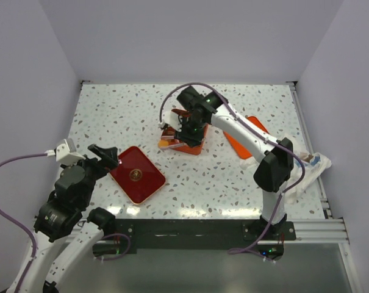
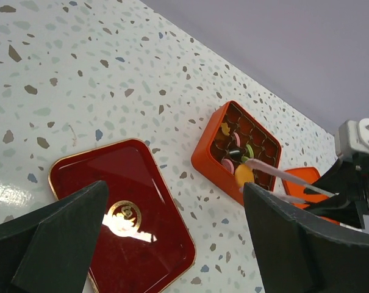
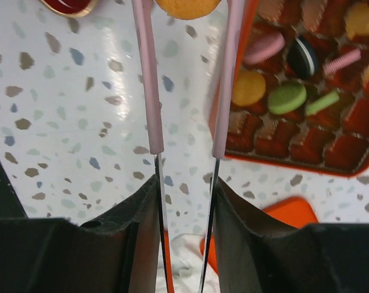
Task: Pack the cookies
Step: Pick up the fake cookies from the plate, then place the fake cookies in the packing box.
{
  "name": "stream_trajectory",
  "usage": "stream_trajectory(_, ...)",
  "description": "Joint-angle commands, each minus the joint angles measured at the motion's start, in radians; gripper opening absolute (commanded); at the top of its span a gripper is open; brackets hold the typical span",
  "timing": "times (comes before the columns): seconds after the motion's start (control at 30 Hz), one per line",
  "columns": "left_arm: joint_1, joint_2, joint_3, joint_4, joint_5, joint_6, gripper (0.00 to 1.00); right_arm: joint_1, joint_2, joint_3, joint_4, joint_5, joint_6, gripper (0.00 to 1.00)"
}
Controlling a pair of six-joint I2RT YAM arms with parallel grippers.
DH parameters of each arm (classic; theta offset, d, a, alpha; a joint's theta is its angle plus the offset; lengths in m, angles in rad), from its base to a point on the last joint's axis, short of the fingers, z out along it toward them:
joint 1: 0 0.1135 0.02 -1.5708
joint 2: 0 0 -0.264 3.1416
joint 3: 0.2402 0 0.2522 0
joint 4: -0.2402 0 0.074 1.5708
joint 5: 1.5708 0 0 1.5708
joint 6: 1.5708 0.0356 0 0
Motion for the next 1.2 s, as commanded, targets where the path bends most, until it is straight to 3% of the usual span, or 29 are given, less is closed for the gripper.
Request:
stream_trajectory(0.0,0.0,0.031,-0.012,0.081,0.021,0.013,0.97,-0.129,-0.026,0.058,-0.043,0.06,-0.044,0.13)
stream_trajectory(0.37,0.0,0.033,-0.025,0.098,0.024,0.02,0.97,-0.341,0.109,0.199,-0.109,0.193,-0.182,0.14)
stream_trajectory(1.17,-0.002,0.024,-0.051,0.109,0.024,0.013,0.98,-0.345,0.209,0.262,-0.186,0.307,-0.363,0.16)
